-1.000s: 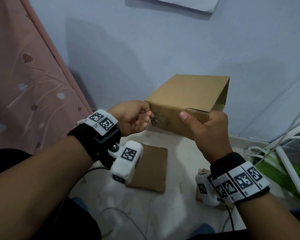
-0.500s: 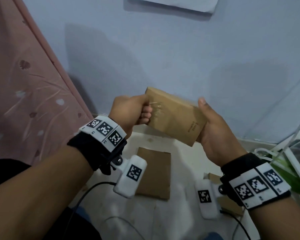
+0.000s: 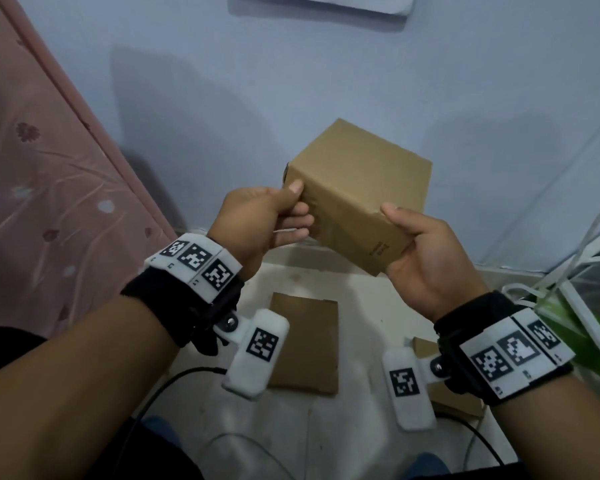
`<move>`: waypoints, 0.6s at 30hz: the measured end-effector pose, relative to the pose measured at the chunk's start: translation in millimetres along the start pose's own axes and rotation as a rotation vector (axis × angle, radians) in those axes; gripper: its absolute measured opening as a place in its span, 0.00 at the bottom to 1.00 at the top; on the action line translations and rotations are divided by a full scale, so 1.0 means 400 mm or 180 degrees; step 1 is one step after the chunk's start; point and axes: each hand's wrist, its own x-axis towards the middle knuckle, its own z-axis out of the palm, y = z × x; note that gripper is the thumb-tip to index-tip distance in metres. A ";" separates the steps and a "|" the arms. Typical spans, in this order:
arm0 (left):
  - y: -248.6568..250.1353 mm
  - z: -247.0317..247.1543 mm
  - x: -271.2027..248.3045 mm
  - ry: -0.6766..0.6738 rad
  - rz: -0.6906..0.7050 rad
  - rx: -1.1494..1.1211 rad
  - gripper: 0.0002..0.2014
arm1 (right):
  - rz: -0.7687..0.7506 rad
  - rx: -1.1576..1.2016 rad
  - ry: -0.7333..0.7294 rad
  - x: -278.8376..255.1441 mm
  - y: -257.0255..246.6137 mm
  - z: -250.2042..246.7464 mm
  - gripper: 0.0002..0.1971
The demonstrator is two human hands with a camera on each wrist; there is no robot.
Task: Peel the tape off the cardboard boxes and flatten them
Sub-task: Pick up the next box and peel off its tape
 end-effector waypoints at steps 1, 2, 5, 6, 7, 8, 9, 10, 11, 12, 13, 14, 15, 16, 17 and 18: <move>0.001 -0.002 0.002 -0.0065 -0.0076 -0.0172 0.10 | 0.0001 0.0017 -0.0056 -0.003 0.001 0.000 0.20; 0.001 -0.004 0.003 -0.0087 -0.0156 -0.0312 0.08 | 0.0009 0.0032 -0.0073 -0.006 0.003 0.001 0.20; -0.002 0.000 0.000 -0.0019 -0.0396 -0.0441 0.06 | -0.0055 -0.0068 -0.0025 -0.008 0.007 -0.001 0.20; -0.007 0.002 -0.003 0.0043 -0.0443 -0.0388 0.07 | -0.0119 -0.0150 -0.0020 -0.009 0.010 0.000 0.20; -0.013 0.005 -0.005 0.0131 -0.0462 -0.0290 0.08 | -0.0205 -0.0250 0.0030 -0.010 0.014 0.001 0.20; -0.019 0.006 -0.007 0.0220 -0.0459 -0.0170 0.09 | -0.0290 -0.0348 0.0137 -0.011 0.018 0.003 0.20; -0.025 0.007 -0.008 0.0287 -0.0440 -0.0055 0.09 | -0.0369 -0.0435 0.0262 -0.011 0.020 0.005 0.20; -0.028 0.008 -0.009 0.0320 -0.0419 0.0039 0.08 | -0.0420 -0.0488 0.0371 -0.010 0.021 0.005 0.19; -0.028 0.009 -0.010 0.0329 -0.0395 0.0125 0.08 | -0.0457 -0.0486 0.0442 -0.008 0.021 0.003 0.16; -0.026 0.009 -0.010 0.0326 -0.0375 0.0212 0.08 | -0.0496 -0.0444 0.0482 -0.003 0.021 -0.001 0.12; -0.022 0.010 -0.010 0.0327 -0.0362 0.0302 0.08 | -0.0521 -0.0407 0.0499 0.001 0.020 -0.004 0.07; -0.018 0.010 -0.009 0.0337 -0.0347 0.0388 0.07 | -0.0540 -0.0389 0.0506 0.004 0.020 -0.007 0.05; -0.015 0.011 -0.010 0.0355 -0.0332 0.0467 0.07 | -0.0528 -0.0416 0.0510 0.004 0.021 -0.008 0.06; -0.013 0.011 -0.012 0.0373 -0.0316 0.0540 0.07 | -0.0502 -0.0448 0.0522 0.004 0.024 -0.008 0.07; -0.012 0.010 -0.014 0.0384 -0.0304 0.0602 0.06 | -0.0494 -0.0454 0.0529 0.004 0.028 -0.006 0.07; -0.011 0.010 -0.016 0.0388 -0.0306 0.0641 0.06 | -0.0489 -0.0440 0.0533 0.004 0.031 -0.005 0.05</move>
